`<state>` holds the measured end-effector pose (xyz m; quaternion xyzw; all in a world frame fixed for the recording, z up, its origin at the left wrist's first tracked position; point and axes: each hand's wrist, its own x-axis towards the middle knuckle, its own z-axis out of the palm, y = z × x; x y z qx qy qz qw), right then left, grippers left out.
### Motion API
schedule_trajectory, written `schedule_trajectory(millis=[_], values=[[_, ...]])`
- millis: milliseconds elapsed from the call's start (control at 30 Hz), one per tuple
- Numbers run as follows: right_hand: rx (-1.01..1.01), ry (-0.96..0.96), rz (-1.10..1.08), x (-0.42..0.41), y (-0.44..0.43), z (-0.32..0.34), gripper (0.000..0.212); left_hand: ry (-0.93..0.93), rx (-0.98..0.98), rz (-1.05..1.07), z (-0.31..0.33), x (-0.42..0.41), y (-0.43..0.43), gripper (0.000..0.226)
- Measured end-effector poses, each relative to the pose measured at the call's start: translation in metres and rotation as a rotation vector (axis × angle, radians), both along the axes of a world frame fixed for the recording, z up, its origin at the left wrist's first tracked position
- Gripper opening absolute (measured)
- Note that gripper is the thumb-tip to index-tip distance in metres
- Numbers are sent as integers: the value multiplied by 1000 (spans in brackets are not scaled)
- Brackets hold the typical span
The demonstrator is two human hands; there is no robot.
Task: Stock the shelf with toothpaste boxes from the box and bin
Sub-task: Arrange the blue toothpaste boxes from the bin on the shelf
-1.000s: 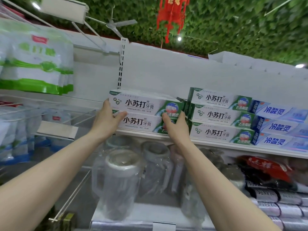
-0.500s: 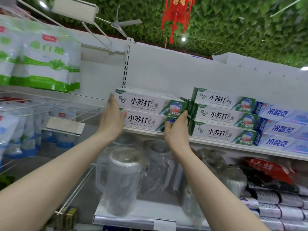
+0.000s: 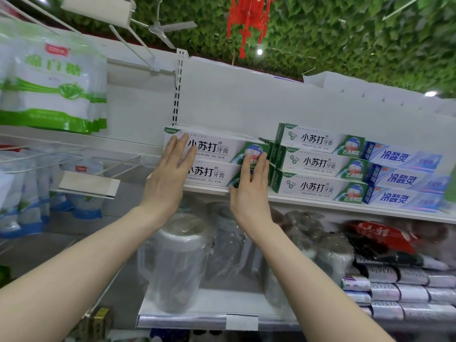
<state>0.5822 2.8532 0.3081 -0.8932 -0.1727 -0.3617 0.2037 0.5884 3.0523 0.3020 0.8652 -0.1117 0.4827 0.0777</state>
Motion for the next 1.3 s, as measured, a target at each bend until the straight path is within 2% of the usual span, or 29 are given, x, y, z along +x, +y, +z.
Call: schedule_trajectory(millis=[167, 467, 600, 667, 800, 967, 1167, 1300], values=[[-90, -172, -61, 1, -2, -15, 62, -85, 39, -18, -2, -7, -11, 74], [-113, -112, -26, 3, 1, -17, 70, -90, 20, 5, 0, -13, -13, 69], [-62, -172, 15, 0, -15, -13, 70, -79, 29, -6, 2, -11, -19, 65], [2, -214, -52, -1, -33, -8, 75, -77, 57, -24, 5, -11, -28, 64], [-13, -212, -282, 3, -84, 5, 82, -71, 134, -122, 15, -10, -66, 69], [-96, -78, -375, 7, -155, 12, 91, -17, 163, -301, 27, -6, -141, 69], [-210, -48, -352, 22, -224, 17, 77, 9, 200, -265, 34, 12, -230, 69], [-267, -2, -270, 30, -246, 24, 71, -34, 206, -127, 35, 23, -264, 71]])
